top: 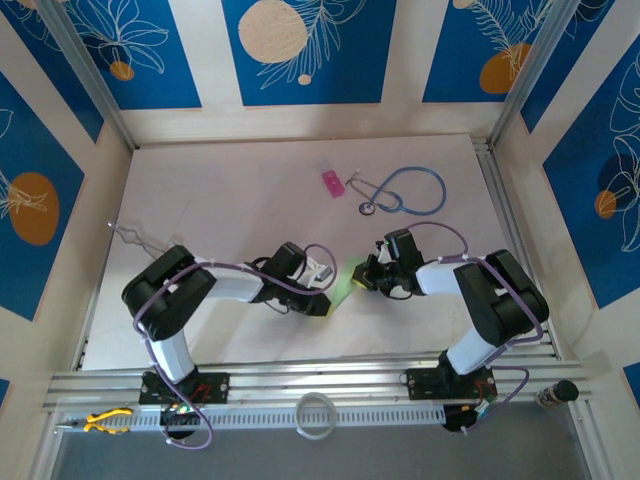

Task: Fold a paper plane with a square sheet of paper (pick it up from the middle)
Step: Fold the wing for the fifth time at the center of the table.

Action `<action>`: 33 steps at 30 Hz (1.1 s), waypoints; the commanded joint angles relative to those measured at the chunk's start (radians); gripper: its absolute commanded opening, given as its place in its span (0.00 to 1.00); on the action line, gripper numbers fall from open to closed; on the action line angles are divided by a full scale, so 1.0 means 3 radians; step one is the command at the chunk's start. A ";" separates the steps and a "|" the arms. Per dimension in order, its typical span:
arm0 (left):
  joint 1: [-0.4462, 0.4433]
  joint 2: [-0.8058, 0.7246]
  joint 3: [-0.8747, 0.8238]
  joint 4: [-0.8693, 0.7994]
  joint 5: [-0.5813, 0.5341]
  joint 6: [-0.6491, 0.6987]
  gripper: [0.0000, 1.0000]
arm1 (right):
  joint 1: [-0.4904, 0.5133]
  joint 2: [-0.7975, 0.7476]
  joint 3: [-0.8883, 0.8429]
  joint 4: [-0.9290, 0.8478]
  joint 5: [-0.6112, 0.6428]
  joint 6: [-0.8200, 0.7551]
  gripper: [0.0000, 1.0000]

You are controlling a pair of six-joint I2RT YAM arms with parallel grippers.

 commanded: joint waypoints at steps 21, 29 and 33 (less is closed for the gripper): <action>-0.0011 -0.0485 0.0211 0.0016 -0.0091 -0.0422 0.15 | -0.0009 0.0130 0.0010 -0.0273 0.0244 -0.0055 0.00; -0.0079 0.0092 0.0735 0.0057 0.0034 -0.0494 0.13 | -0.0004 0.0120 0.0005 -0.0275 0.0240 -0.0053 0.00; -0.0133 0.0280 0.0900 -0.0052 0.0069 -0.0465 0.12 | 0.0001 0.0109 0.0004 -0.0283 0.0245 -0.0048 0.00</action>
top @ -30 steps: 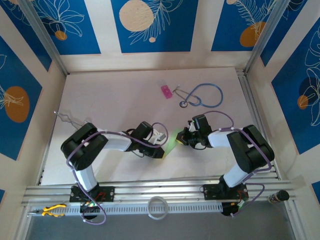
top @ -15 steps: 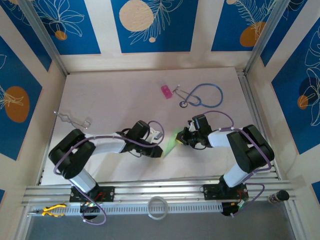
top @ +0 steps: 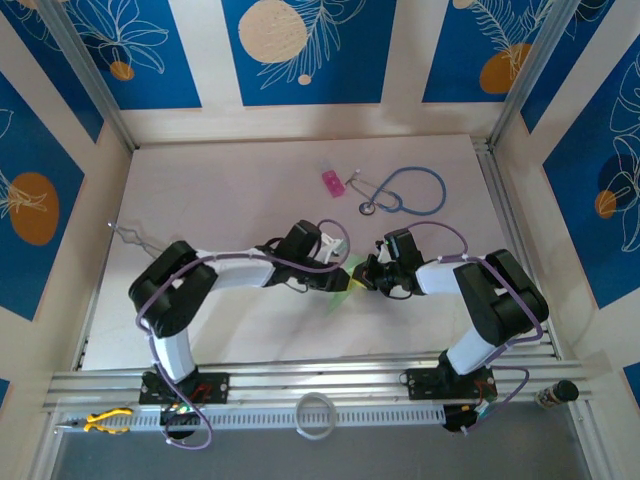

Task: Fold a paper plane with a square sheet of paper (pick it up from the middle)
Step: Fold the wing for the fifth time at the center of the table.

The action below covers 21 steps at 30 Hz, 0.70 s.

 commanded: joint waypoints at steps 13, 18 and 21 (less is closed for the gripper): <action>-0.0122 0.0388 0.0157 -0.0656 -0.0256 0.0338 0.10 | 0.0000 0.0101 -0.0011 -0.0296 0.0259 -0.0059 0.00; -0.0122 0.0378 -0.0020 -0.0543 -0.0244 0.0273 0.09 | 0.0001 0.0112 -0.0014 -0.0320 0.0283 -0.0070 0.00; -0.0122 0.0331 -0.0148 -0.0530 -0.0251 0.0269 0.10 | 0.0000 0.0117 -0.0018 -0.0334 0.0295 -0.0079 0.00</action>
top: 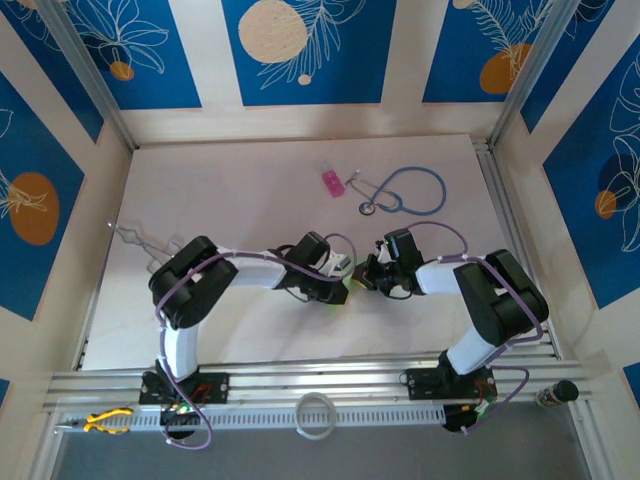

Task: Fold a paper plane with a square sheet of paper (pick it up from the middle)
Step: Fold the wing for the fifth time at the center of the table.

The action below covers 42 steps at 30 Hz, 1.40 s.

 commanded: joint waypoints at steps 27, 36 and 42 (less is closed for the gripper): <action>-0.0022 -0.0759 -0.0809 -0.0880 -0.0278 0.0400 0.09 | 0.0004 0.0142 0.0027 -0.0403 0.0300 -0.0091 0.00; 0.0024 -0.1150 -0.0664 -0.0387 -0.0339 0.0110 0.07 | 0.0004 0.0122 0.0033 -0.0398 0.0295 -0.0076 0.00; 0.0067 -0.0649 -0.0127 -0.0237 -0.0193 -0.0039 0.10 | 0.0004 0.0113 0.0035 -0.0398 0.0273 -0.0063 0.00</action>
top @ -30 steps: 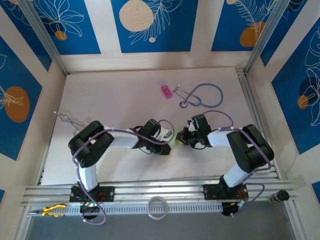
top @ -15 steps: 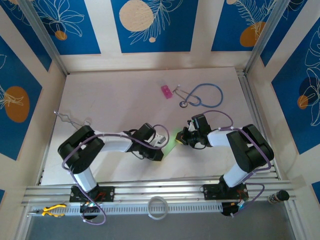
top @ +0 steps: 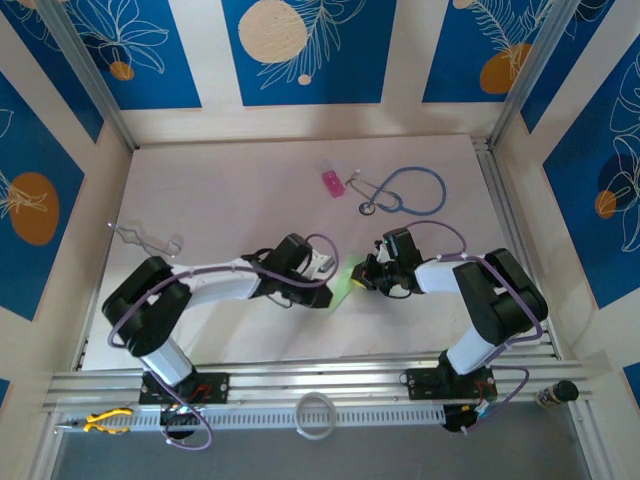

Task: Fold a paper plane with a square sheet of paper (pick it up from the middle)
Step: Fold the wing for the fifth time at the center of the table.

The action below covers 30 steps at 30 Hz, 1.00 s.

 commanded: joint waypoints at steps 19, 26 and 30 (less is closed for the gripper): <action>0.0028 0.0934 0.0545 -0.0142 -0.0407 0.0080 0.08 | 0.0012 -0.0042 0.0034 -0.0361 0.0238 -0.0030 0.00; 0.0023 0.0949 0.0305 -0.0140 -0.0467 0.0115 0.05 | -0.0011 -0.0379 0.0141 -0.0575 0.0283 -0.0105 0.03; 0.0019 0.0916 0.0195 -0.0089 -0.0377 0.0135 0.04 | -0.0077 -0.0672 0.0091 -0.0641 0.0318 -0.0146 0.03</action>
